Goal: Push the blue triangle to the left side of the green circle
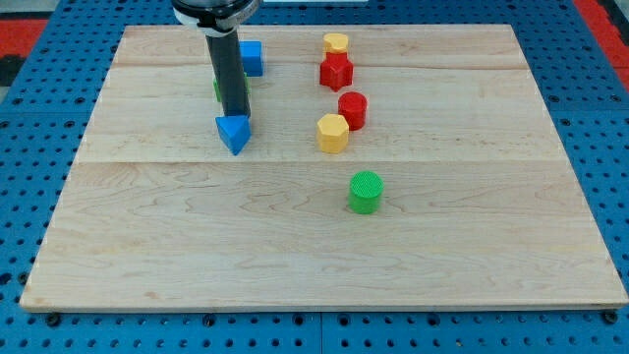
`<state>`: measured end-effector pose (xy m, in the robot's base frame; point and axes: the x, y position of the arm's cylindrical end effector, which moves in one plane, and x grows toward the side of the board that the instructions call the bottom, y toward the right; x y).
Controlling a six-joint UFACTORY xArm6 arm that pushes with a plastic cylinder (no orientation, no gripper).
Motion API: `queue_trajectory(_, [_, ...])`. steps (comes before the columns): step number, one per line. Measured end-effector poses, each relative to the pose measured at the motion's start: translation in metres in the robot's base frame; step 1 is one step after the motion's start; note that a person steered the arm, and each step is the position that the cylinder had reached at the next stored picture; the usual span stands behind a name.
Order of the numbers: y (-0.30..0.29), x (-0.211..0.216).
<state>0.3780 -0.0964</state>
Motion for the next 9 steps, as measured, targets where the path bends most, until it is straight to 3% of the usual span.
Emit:
queue_trajectory(2, [0.000,0.008])
queue_trajectory(5, [-0.002,0.072])
queue_trajectory(9, [-0.033,0.060])
